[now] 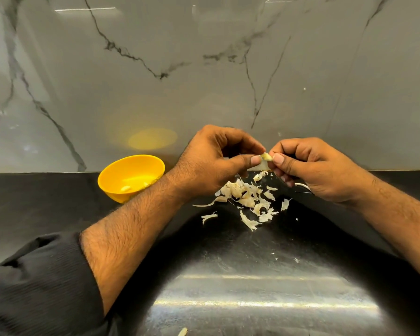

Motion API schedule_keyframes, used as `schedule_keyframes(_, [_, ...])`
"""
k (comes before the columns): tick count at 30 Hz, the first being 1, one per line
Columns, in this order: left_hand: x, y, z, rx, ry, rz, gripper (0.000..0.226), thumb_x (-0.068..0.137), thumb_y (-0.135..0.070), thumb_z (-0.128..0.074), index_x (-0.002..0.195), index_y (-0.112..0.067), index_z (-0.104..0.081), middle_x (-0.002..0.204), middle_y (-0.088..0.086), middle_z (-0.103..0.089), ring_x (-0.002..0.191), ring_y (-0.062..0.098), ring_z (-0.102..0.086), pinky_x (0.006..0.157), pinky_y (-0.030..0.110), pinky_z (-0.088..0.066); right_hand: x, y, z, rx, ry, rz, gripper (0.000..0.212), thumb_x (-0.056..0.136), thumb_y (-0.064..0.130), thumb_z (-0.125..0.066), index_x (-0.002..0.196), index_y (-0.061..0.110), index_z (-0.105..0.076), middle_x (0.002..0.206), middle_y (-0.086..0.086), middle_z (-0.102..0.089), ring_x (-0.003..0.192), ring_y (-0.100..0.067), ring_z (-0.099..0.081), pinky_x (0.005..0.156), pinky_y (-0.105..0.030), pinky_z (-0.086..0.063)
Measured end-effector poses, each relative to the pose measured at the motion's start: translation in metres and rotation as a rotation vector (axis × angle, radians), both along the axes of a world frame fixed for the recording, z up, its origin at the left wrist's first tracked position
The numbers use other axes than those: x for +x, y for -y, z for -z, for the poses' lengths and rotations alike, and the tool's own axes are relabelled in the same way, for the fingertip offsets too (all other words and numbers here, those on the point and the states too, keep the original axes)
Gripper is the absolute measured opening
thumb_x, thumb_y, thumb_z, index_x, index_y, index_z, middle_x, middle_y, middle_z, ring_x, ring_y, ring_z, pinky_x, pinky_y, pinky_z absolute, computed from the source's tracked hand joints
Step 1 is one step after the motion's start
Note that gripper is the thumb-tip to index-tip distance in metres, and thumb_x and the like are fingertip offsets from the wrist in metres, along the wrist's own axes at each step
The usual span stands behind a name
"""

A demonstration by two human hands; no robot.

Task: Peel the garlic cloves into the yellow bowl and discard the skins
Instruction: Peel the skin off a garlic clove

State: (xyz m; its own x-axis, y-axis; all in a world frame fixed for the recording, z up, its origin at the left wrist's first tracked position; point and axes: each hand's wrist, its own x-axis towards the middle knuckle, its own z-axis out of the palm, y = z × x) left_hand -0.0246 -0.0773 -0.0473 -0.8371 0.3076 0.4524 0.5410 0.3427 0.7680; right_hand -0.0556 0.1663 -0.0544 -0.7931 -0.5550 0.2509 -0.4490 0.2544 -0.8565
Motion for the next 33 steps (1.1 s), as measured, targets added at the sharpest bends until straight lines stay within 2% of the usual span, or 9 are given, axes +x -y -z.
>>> schedule_keyframes(5, [0.0018,-0.0009,0.0007,-0.007,0.019,0.006,0.018,0.092,-0.011,-0.082,0.109,-0.008,-0.077,0.086,0.003,-0.079,0.072,0.018,-0.076,0.065,0.029,-0.061,0.0008,0.0009,-0.0004,-0.055,0.086,-0.006,0.023,0.105,0.020,-0.056,0.091,0.011,-0.073,0.080,-0.009,-0.062,0.073,-0.026,-0.053,0.065,-0.035,-0.048])
schedule_keyframes(8, [0.0037,-0.0041,0.0011,-0.042,-0.017,0.015,0.025,0.091,-0.010,-0.083,0.115,-0.011,-0.075,0.090,0.003,-0.079,0.075,0.017,-0.076,0.067,0.026,-0.060,0.0039,0.0021,-0.0025,-0.049,0.108,-0.018,0.024,0.102,0.022,-0.056,0.094,0.004,-0.070,0.077,-0.009,-0.060,0.071,-0.025,-0.051,0.064,-0.032,-0.049])
schedule_keyframes(13, [0.0034,-0.0067,0.0014,-0.083,-0.077,-0.017,0.013,0.094,-0.015,-0.081,0.106,-0.011,-0.078,0.086,0.000,-0.078,0.074,0.014,-0.074,0.066,0.021,-0.057,0.0059,0.0032,-0.0038,-0.102,0.132,-0.026,0.033,0.093,0.030,-0.061,0.096,-0.002,-0.068,0.075,-0.009,-0.059,0.069,-0.025,-0.051,0.063,-0.030,-0.050])
schedule_keyframes(18, [0.0030,-0.0070,0.0030,-0.060,-0.080,-0.031,0.012,0.094,-0.014,-0.082,0.104,-0.009,-0.077,0.085,0.001,-0.077,0.075,0.015,-0.075,0.067,0.024,-0.059,0.0054,0.0004,-0.0044,-0.117,0.110,-0.027,0.025,0.090,0.026,-0.069,0.101,0.004,-0.076,0.083,-0.012,-0.068,0.072,-0.023,-0.059,0.066,-0.031,-0.054])
schedule_keyframes(25, [0.0043,-0.0086,0.0033,0.109,0.038,0.016,0.015,0.093,-0.007,-0.080,0.108,-0.004,-0.075,0.089,0.009,-0.079,0.074,0.022,-0.076,0.061,0.029,-0.058,0.0045,0.0001,-0.0046,-0.161,0.147,-0.030,0.023,0.093,0.023,-0.066,0.102,0.004,-0.076,0.084,-0.012,-0.068,0.074,-0.023,-0.058,0.067,-0.031,-0.053])
schedule_keyframes(33, [0.0049,-0.0052,0.0011,0.090,0.069,0.001,0.020,0.092,-0.010,-0.082,0.110,-0.005,-0.075,0.090,0.009,-0.079,0.074,0.023,-0.076,0.061,0.034,-0.061,0.0074,-0.0017,-0.0089,-0.062,-0.025,0.057,0.014,0.098,0.023,-0.069,0.104,0.015,-0.079,0.088,-0.010,-0.074,0.077,-0.019,-0.065,0.073,-0.038,-0.056])
